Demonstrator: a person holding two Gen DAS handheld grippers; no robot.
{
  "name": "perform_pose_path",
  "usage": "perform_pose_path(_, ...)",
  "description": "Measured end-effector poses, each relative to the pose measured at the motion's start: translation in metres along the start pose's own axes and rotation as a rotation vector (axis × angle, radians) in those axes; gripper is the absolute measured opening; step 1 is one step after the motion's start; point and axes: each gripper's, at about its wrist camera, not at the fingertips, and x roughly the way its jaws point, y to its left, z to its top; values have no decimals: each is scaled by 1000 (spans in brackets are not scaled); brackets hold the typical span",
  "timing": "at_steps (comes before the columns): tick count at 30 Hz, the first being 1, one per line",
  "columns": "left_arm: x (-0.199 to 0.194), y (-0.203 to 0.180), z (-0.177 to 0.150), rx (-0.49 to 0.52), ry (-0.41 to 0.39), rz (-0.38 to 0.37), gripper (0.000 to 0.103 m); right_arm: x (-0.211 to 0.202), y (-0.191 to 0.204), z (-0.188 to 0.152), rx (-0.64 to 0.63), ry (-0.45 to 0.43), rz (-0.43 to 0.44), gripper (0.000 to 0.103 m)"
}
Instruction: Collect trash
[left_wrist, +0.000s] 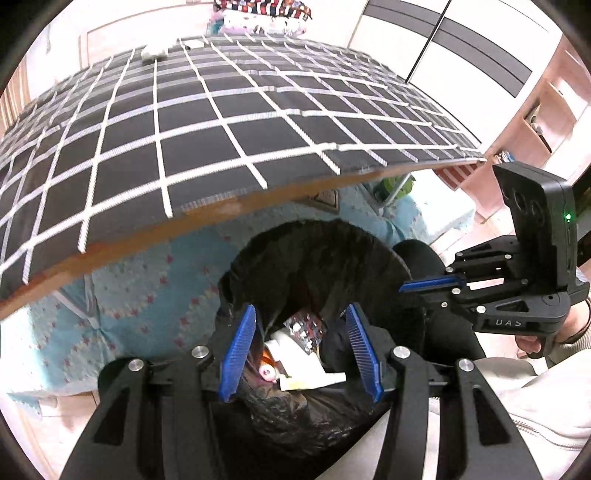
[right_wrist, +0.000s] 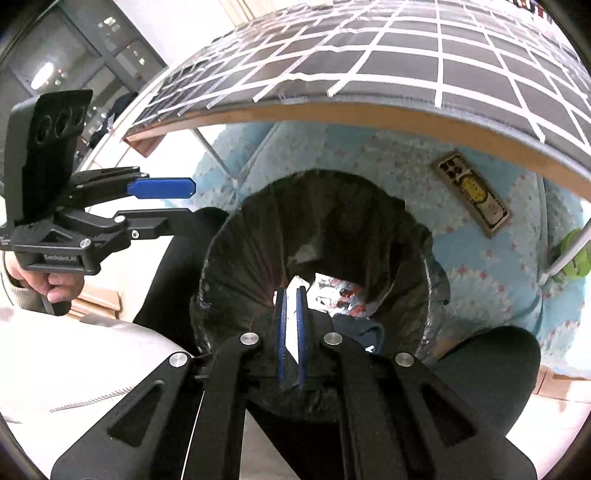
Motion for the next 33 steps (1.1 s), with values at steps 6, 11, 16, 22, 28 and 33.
perform_pose_path(6,-22,-5,16,35,-67,28,49,-16,8,14,-34,-43,-9,6)
perform_pose_path(11,-37,-3,28,52,-106,39,49,-31,12,26,-54,-92,-20,26)
perform_pose_path(16,-47,-1,38,63,-134,51,49,-44,14,38,-71,-128,-30,26)
perform_pose_path(22,-56,0,52,86,-167,62,49,-62,16,54,-95,-178,-38,26)
perform_pose_path(28,-64,6,67,92,-198,75,49,-73,19,70,-119,-216,-45,26)
perform_pose_path(33,-66,12,80,101,-212,88,49,-74,20,85,-134,-226,-52,26)
